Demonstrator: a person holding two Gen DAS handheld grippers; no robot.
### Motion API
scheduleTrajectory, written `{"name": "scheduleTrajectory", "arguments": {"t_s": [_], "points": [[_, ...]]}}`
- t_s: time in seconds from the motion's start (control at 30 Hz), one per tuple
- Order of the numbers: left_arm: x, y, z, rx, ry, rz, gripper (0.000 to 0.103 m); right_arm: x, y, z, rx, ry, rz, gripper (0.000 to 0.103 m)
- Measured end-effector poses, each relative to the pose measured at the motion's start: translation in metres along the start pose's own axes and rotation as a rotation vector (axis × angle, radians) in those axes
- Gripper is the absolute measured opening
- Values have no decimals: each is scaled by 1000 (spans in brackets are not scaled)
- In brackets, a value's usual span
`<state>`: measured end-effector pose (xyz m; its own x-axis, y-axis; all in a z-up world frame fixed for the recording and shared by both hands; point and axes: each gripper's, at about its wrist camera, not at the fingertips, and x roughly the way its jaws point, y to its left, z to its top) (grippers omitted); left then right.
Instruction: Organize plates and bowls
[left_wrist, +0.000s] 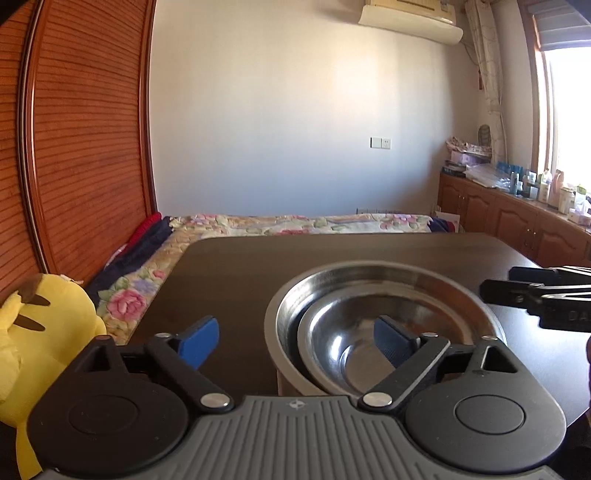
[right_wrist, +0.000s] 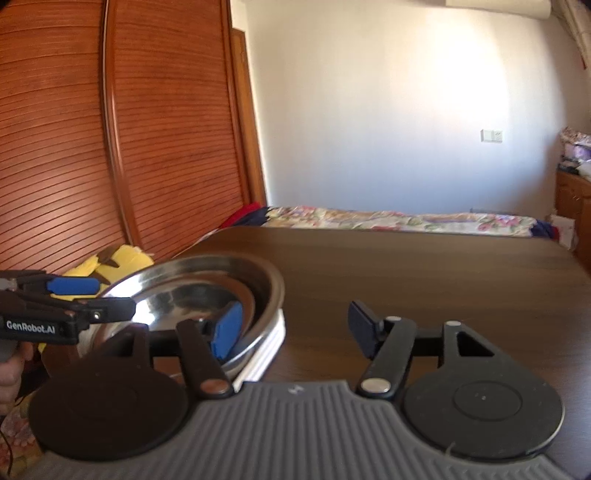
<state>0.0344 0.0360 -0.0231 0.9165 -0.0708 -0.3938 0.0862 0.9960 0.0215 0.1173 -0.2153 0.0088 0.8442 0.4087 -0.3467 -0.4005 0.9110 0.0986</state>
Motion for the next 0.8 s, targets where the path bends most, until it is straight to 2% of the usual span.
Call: {"name": "scheduleTrajectory", "arguments": {"t_s": [0.1,0.2,0.33,0.43,0.7,0.8], "points": [[-7,-5,5,6,-19,5,99,-11,-3,3,3,-25,-17,72],[-14,-11,11,9,-48,5,103,-21,-4,8,6,-57,-41,83],[-22,-22,18,22,-77,3,103,-36,-7,12,4,-93,-70,97],[-27,-33,22,36,-96,6,103,-45,-9,14,2,-114,-94,103],[-38,-60,24,65,-125,33,103,-62,-14,12,25,-124,-194,103],[-39,-65,23,50,-118,5,103,-67,-16,9,37,-123,-215,103]]}}
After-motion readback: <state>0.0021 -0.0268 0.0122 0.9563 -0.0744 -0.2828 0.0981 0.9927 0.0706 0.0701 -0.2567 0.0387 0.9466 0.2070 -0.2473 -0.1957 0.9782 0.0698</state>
